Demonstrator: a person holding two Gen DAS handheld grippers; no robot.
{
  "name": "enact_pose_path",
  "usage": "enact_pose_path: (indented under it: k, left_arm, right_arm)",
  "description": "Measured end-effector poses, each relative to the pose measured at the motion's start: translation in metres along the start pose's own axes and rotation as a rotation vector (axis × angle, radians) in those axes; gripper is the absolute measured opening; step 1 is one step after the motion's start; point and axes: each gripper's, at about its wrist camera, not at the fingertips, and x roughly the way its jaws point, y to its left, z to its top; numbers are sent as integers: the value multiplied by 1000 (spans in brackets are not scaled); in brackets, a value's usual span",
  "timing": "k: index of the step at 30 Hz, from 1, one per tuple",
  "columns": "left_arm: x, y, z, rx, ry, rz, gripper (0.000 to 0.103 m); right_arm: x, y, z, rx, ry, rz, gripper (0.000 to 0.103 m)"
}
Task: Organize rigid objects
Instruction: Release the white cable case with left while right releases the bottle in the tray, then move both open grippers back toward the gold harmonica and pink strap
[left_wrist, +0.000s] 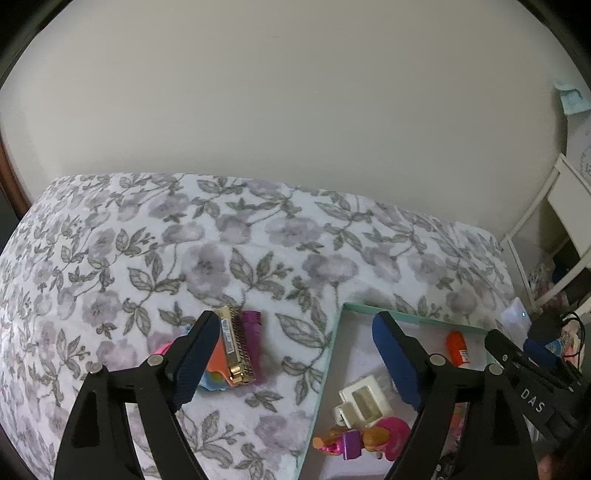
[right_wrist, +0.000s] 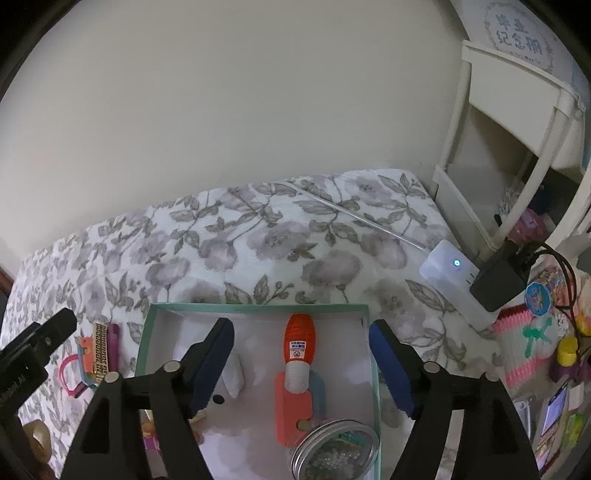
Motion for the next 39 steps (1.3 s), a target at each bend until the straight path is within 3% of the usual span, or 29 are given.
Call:
enact_pose_path:
  k: [3, 12, 25, 32, 39]
  left_arm:
    - [2, 4, 0, -13, -4, 2, 97]
    - [3, 14, 1, -38, -14, 29, 102]
    - [8, 35, 3, -82, -14, 41, 103]
    - [19, 79, 4, -165, 26, 75, 103]
    - [23, 140, -2, -266, 53, 164, 103]
  right_arm:
    - [0, 2, 0, -9, -6, 4, 85]
    - [2, 9, 0, -35, -12, 3, 101]
    - [11, 27, -2, -76, 0, 17, 103]
    - [20, 61, -9, -138, 18, 58, 103]
    - [18, 105, -17, -198, 0, 144, 103]
